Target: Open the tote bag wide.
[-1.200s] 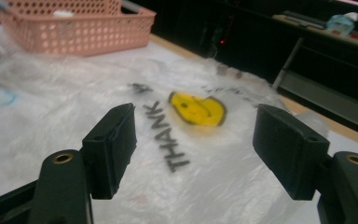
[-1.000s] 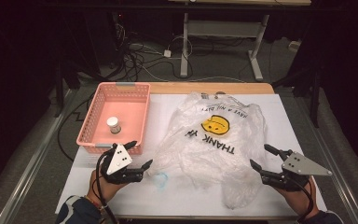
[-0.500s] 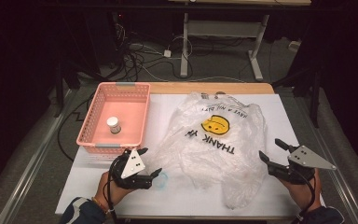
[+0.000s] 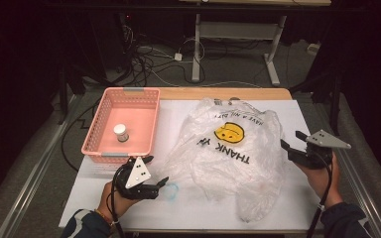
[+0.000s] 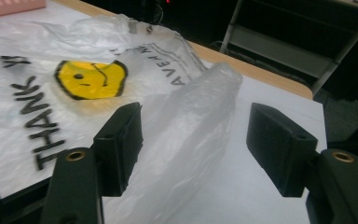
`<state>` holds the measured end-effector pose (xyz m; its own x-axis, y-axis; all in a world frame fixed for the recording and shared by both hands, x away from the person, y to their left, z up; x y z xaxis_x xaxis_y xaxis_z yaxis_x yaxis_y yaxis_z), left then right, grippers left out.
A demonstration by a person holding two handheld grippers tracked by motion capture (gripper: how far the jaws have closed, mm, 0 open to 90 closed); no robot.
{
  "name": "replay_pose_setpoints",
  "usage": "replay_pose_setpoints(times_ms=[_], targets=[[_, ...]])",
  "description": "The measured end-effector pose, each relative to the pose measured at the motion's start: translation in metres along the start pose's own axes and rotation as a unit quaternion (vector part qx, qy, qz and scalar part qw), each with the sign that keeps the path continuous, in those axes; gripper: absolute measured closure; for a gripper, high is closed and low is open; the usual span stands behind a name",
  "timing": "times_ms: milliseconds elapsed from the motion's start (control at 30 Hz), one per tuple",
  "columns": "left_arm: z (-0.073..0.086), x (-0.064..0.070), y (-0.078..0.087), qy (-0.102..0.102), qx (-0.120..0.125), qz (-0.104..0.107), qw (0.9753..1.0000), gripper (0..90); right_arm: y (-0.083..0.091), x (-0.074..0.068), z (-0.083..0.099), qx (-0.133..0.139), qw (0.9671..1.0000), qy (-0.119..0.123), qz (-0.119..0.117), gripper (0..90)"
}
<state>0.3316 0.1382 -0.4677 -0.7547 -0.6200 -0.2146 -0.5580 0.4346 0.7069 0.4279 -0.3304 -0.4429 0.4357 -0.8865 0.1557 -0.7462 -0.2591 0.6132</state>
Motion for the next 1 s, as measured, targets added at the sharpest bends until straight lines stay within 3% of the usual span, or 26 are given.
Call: replay_pose_setpoints(times_ms=[233, 300, 400, 467, 600, 633, 700, 767, 867, 1000], targets=[[0.002, 0.003, -0.006, -0.008, -0.015, 0.02, 0.9997, 25.7, -0.036, 0.013, -0.017, -0.024, 0.9993, -0.027, -0.005, 39.0], [0.002, 0.004, -0.008, -0.01, -0.019, 0.027, 0.9994, 26.7, -0.055, 0.018, -0.025, -0.041, 0.9987, -0.029, 0.001, 38.8], [0.003, 0.005, -0.01, -0.011, -0.023, 0.039, 0.9989, 30.0, -0.075, 0.025, -0.031, -0.065, 0.9968, -0.046, 0.003, 39.5], [0.005, 0.008, -0.014, -0.016, -0.037, 0.056, 0.9976, 33.1, -0.086, 0.031, -0.034, -0.076, 0.9949, -0.066, -0.012, 41.7], [0.008, 0.013, -0.023, -0.035, -0.069, 0.073, 0.9943, 46.0, -0.103, 0.035, -0.036, -0.103, 0.9921, -0.068, -0.024, 63.1], [0.009, 0.013, -0.025, -0.037, -0.076, 0.076, 0.9935, 48.6, -0.105, 0.035, -0.036, -0.106, 0.9923, -0.062, -0.017, 72.0], [0.009, 0.013, -0.029, -0.044, -0.09, 0.077, 0.992, 57.0, -0.107, 0.033, -0.037, -0.103, 0.9924, -0.061, -0.03, 82.9], [0.008, 0.013, -0.034, -0.048, -0.099, 0.078, 0.9908, 64.5, -0.108, 0.034, -0.036, -0.108, 0.9925, -0.055, -0.017, 89.0], [0.005, 0.011, -0.042, -0.064, -0.121, 0.064, 0.9884, 77.5, -0.103, 0.041, -0.036, -0.099, 0.9928, -0.067, 0.008, 90.0], [-0.003, 0.004, -0.05, -0.065, -0.125, 0.034, 0.9894, 83.6, -0.093, 0.057, -0.033, -0.085, 0.9916, -0.085, 0.048, 90.0]])
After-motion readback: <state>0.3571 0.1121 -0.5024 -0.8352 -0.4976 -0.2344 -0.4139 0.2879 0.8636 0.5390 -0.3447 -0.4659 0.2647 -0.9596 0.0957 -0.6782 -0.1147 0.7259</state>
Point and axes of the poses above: each handheld gripper's, and its own axes: y roughly backward along the jaws, z roughly out of its underside, x roughly to its right, the point moved 5 cm from there along -y, roughly forward along the jaws, and after that the axes turned 12 degrees about -x, right-handed, at the moved point
